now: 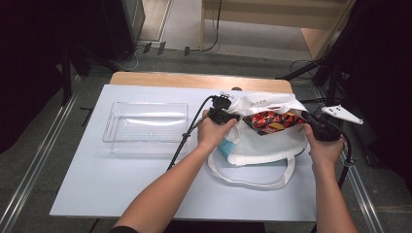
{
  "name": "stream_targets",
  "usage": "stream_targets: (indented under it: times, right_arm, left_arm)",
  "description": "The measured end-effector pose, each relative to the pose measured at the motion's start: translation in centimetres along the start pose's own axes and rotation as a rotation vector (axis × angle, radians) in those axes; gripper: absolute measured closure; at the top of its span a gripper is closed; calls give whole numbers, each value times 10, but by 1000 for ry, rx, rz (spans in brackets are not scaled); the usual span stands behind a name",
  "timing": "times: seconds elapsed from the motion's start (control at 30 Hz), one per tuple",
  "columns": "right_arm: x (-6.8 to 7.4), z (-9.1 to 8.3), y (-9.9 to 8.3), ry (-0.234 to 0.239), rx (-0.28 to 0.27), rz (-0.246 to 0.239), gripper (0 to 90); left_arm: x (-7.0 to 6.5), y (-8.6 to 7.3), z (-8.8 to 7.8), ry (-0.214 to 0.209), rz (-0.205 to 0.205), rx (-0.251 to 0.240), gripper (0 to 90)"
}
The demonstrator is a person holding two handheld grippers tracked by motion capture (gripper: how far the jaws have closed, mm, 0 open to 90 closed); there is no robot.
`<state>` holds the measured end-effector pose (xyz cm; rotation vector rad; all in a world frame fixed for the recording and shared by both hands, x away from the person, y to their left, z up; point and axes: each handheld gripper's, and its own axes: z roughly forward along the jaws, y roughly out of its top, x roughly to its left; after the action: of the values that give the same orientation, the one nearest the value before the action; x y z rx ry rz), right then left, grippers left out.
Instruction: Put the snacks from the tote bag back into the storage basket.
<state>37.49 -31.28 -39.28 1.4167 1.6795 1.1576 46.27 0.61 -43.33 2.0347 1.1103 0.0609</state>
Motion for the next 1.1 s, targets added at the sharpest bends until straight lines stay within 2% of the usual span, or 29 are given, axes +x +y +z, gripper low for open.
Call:
stream_targets:
  times: [0.1, 0.13, 0.2, 0.27, 0.33, 0.43, 0.47, 0.5, 0.53, 0.57, 0.63, 0.73, 0.77, 0.9, 0.97, 1.03, 1.07, 1.1]
  right_arm:
    - [-13, 20, -9, 16, 69, 101, 895]
    - [-17, 25, -12, 38, 83, 152, 895]
    - [-20, 28, -13, 72, 83, 206, 895]
    - [-20, 30, -14, 108, 91, 235, 896]
    - [-18, 34, -16, 121, 115, 233, 896]
    - [-19, 42, -23, 126, 150, 256, 896]
    - [-19, 44, -25, 135, 154, 281, 895]
    - [-19, 44, -27, 140, 151, 295, 895]
    - [-18, 44, -28, 138, 143, 301, 896]
    - [-17, 43, -28, 141, 136, 303, 896]
    - [-14, 42, -28, 152, 125, 295, 896]
    - [-12, 38, -28, 167, 120, 286, 896]
    - [-12, 37, -27, 172, 120, 281, 896]
    - [-7, 35, -26, 196, 118, 267, 896]
    - [-2, 34, -25, 198, 118, 252, 896]
    - [0, 32, -25, 196, 115, 241, 895]
    - [2, 31, -25, 198, 114, 248, 896]
    - [3, 30, -25, 204, 112, 246, 896]
  left_arm:
    - [-3, -1, 0, 14, 19, 8, 807]
    - [-3, -1, 0, 14, 16, 6, 806]
    - [-3, -2, 1, 17, 22, 8, 807]
    - [-1, -4, 2, 10, 13, 11, 807]
    - [-1, -5, 2, -5, 6, 8, 794]
    - [-6, -6, -1, -50, 15, -4, 645]
    - [-9, -6, -2, -61, 11, 3, 526]
    - [-11, -5, -3, -67, 7, 5, 458]
    - [-13, -5, -7, -73, 10, -10, 419]
    - [-16, -6, -12, -74, 21, -47, 375]
    - [-19, -6, -24, -70, 37, -106, 355]
    - [-21, -4, -37, -99, 51, -176, 285]
    - [-21, -3, -43, -122, 60, -213, 273]
    - [-23, 1, -55, -171, 56, -307, 316]
    - [-24, 1, -54, -130, 78, -303, 545]
    - [-24, 0, -49, -134, 91, -272, 700]
    - [-25, 0, -45, -115, 109, -244, 791]
    - [-26, -1, -41, -81, 123, -224, 831]
